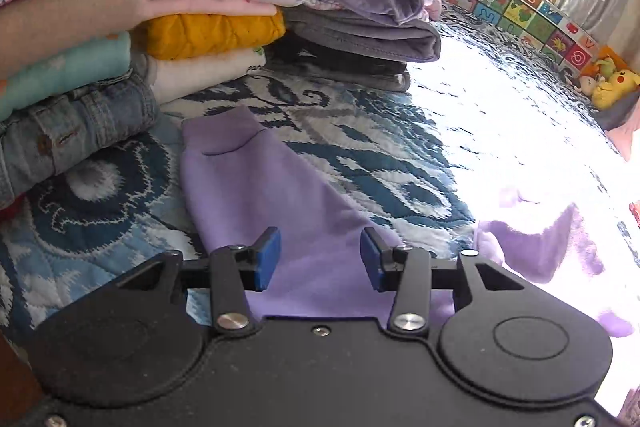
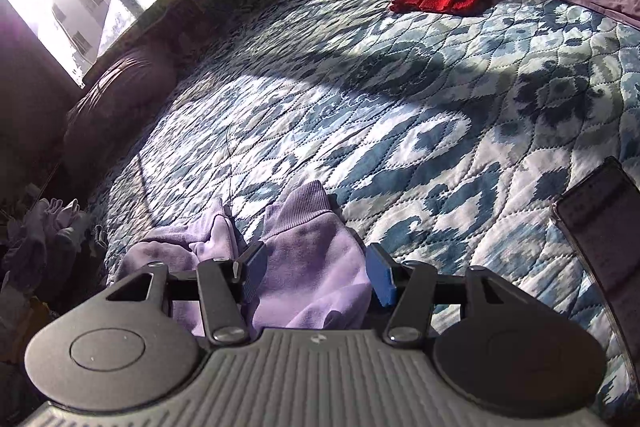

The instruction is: Fold clothes

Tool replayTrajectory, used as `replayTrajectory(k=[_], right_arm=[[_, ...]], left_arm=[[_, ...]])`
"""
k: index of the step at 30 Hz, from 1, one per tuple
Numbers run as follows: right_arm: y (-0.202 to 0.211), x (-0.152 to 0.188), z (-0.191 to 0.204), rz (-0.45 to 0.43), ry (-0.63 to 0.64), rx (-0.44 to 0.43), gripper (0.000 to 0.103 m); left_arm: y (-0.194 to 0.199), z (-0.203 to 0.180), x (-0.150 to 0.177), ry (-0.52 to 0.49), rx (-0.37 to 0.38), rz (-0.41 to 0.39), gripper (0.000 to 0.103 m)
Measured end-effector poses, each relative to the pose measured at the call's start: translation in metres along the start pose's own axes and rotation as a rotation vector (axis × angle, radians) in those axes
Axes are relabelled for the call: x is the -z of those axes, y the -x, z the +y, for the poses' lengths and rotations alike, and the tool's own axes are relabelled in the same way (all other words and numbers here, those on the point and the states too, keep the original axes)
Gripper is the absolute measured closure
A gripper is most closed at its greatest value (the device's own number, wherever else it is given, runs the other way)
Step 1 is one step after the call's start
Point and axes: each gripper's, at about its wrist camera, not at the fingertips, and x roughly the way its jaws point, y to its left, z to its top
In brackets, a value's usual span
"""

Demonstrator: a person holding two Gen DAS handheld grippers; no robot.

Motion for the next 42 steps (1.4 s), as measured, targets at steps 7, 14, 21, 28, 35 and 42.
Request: replayTrajectory(k=[7,14,21,28,35,42], right_arm=[[-0.054,-0.020,0.054,0.122,0.152,-0.071,0.047],[-0.131,-0.032,0.084,0.230,0.199,-0.079,0.041],[-0.175,-0.024,0.085,0.298,0.179,-0.134,0.040],[-0.150,-0.037,0.082,0.194,0.182,-0.226,0.095],[-0.113,-0.111,0.110,-0.036,0.280,-0.241,0.095],[-0.153,-0.160,0.148,-0.098,0.371,-0.153,0.095]], left_arm=[[-0.054,-0.084,-0.022,-0.163,0.168,0.093,0.055],[-0.133,-0.129,-0.050,-0.118,0.276,0.203,0.054],[-0.197,-0.156,-0.058,-0.121,0.338,0.308,0.057],[-0.183,-0.178,-0.061,-0.219,0.402,0.246,0.098],[-0.156,-0.189,-0.113,-0.124,0.485,-0.003,0.098],[-0.197,-0.212,-0.156,-0.101,0.427,-0.056,0.098]])
